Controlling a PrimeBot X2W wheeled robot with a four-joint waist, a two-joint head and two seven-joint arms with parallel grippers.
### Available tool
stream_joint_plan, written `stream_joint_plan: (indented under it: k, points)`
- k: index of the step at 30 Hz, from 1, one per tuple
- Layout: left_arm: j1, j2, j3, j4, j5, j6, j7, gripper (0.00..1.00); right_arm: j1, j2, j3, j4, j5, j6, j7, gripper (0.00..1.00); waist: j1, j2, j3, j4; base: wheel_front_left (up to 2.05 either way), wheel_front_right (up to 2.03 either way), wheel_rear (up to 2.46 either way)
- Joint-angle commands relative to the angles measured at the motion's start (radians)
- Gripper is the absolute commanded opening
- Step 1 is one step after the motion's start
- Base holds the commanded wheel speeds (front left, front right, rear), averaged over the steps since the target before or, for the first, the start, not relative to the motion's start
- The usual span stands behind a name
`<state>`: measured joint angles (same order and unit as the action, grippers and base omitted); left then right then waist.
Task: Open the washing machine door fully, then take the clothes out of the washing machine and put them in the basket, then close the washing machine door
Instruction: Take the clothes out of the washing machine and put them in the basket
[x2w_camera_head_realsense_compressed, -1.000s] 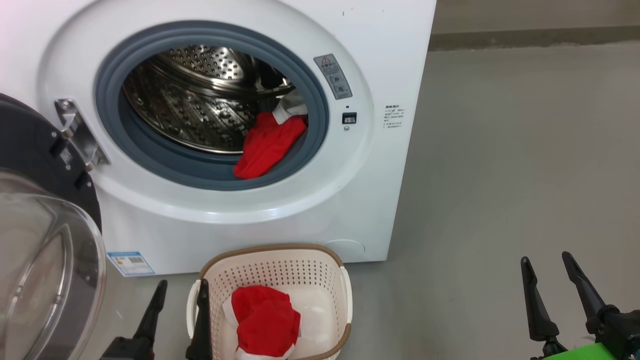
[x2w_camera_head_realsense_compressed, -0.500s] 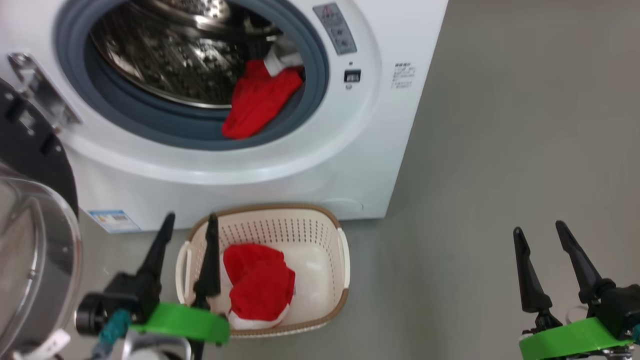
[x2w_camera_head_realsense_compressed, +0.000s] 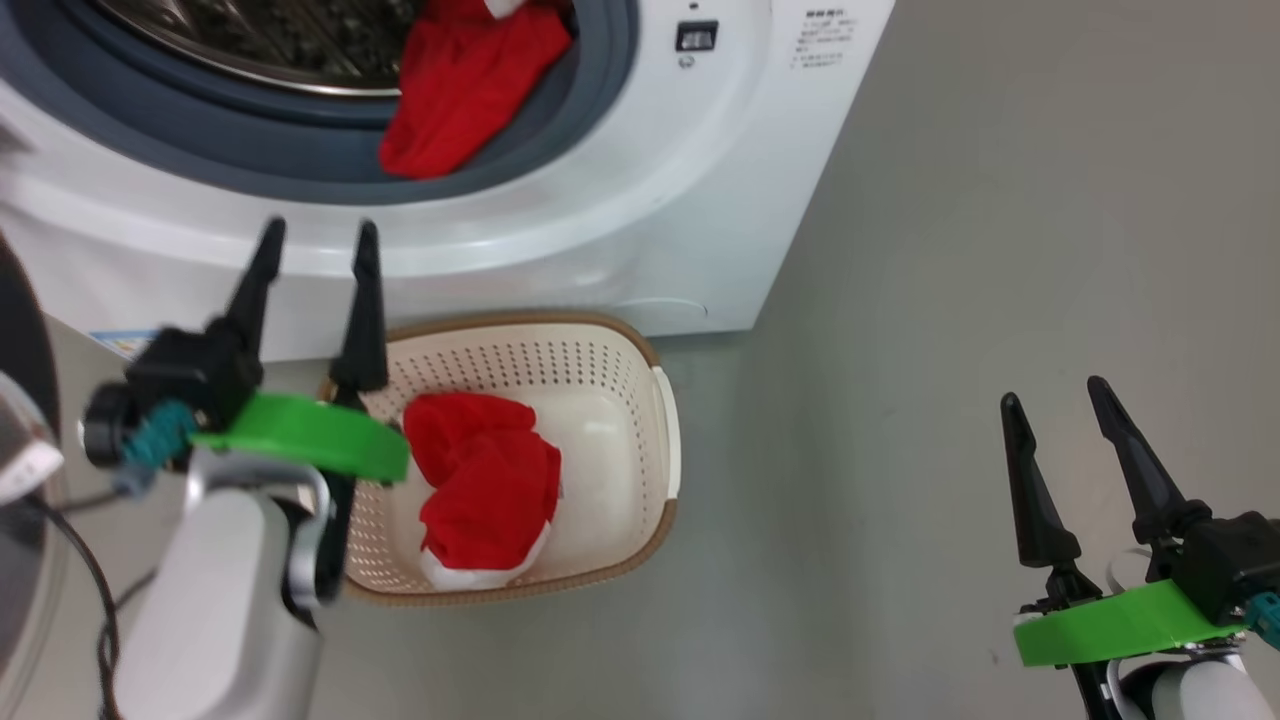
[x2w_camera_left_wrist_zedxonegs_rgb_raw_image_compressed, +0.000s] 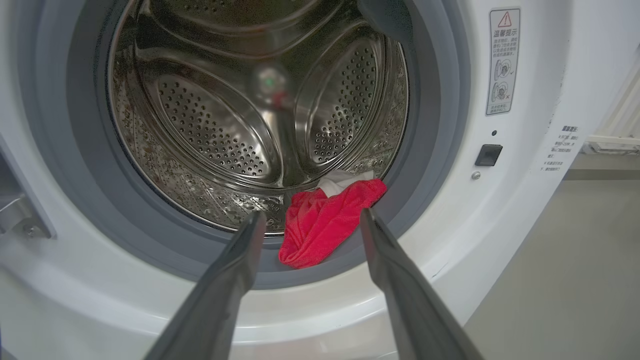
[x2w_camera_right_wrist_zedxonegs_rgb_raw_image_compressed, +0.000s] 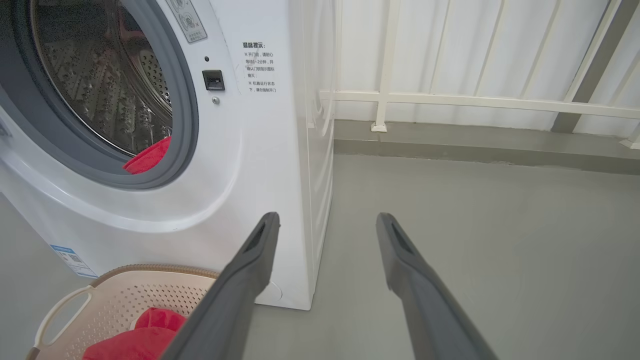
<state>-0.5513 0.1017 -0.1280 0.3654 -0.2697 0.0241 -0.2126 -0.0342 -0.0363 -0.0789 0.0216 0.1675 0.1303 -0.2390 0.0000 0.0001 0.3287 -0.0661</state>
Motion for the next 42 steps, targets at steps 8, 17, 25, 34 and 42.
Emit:
stream_joint_plan:
  k: [8,17,25,34,42]
  points:
    - [-0.202,0.059,0.07,0.131,-0.067,-0.056,0.021,1.0,-0.053,-0.014,0.046,-0.004,0.012,0.0,-0.016,1.0,0.0,-0.0001,0.096,-0.062,0.0,0.0,0.0]
    - [-0.385,0.094,0.087,0.313,-0.126,-0.094,0.118,1.0,-0.069,-0.014,0.046,0.012,0.008,0.0,-0.02,1.0,0.0,-0.0001,0.14,-0.081,0.0,0.0,0.0]
    - [-0.552,0.114,0.046,0.469,-0.118,-0.115,0.191,1.0,-0.085,-0.014,0.062,0.025,0.002,0.0,-0.022,1.0,0.0,-0.0001,0.164,-0.101,0.0,0.0,0.0]
    - [-0.707,0.149,-0.004,0.627,-0.079,-0.105,0.292,1.0,-0.102,-0.014,0.065,0.057,0.003,0.0,-0.022,1.0,0.0,-0.0001,0.198,-0.158,0.0,0.0,0.0]
    - [-0.759,0.17,-0.019,0.732,-0.076,-0.102,0.349,1.0,-0.112,-0.014,0.076,0.081,0.008,0.0,-0.022,1.0,0.0,-0.0001,0.213,-0.204,0.0,0.0,0.0]
